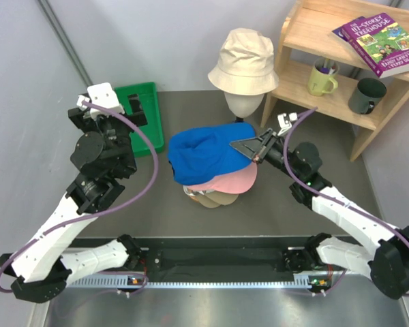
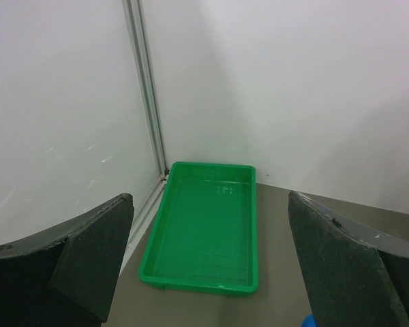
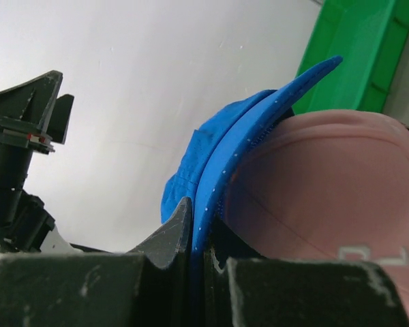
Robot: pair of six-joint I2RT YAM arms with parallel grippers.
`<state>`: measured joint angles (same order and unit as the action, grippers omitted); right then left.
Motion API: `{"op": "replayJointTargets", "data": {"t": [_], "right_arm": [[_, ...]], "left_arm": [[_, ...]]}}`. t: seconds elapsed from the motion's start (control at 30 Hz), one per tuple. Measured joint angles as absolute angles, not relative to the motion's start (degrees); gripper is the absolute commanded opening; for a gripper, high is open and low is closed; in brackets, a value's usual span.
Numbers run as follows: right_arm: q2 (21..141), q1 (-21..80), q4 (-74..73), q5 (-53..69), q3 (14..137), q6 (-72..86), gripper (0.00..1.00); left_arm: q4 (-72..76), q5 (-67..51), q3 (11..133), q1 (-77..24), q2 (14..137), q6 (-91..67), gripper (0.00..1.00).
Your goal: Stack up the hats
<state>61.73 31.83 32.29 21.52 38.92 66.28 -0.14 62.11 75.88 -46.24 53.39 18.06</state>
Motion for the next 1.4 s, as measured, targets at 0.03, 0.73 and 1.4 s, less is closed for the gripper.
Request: {"op": "replayJointTargets", "data": {"t": [0.03,0.73,1.4], "right_arm": [[60.64,30.96,32.4,21.74,37.71,66.32,0.0],[58.89,22.17,35.62,25.85,25.69,65.39,0.0],[62.06,21.08,37.39,27.7,24.73,62.3,0.0]], "left_arm": [[-0.14,61.93,76.03,-46.24,53.71,17.89,0.99],[-23.57,33.23,58.7,-38.98,54.41,-15.77,0.94],[-20.53,18.65,36.75,-28.99,41.89,-38.13,0.95]]}}
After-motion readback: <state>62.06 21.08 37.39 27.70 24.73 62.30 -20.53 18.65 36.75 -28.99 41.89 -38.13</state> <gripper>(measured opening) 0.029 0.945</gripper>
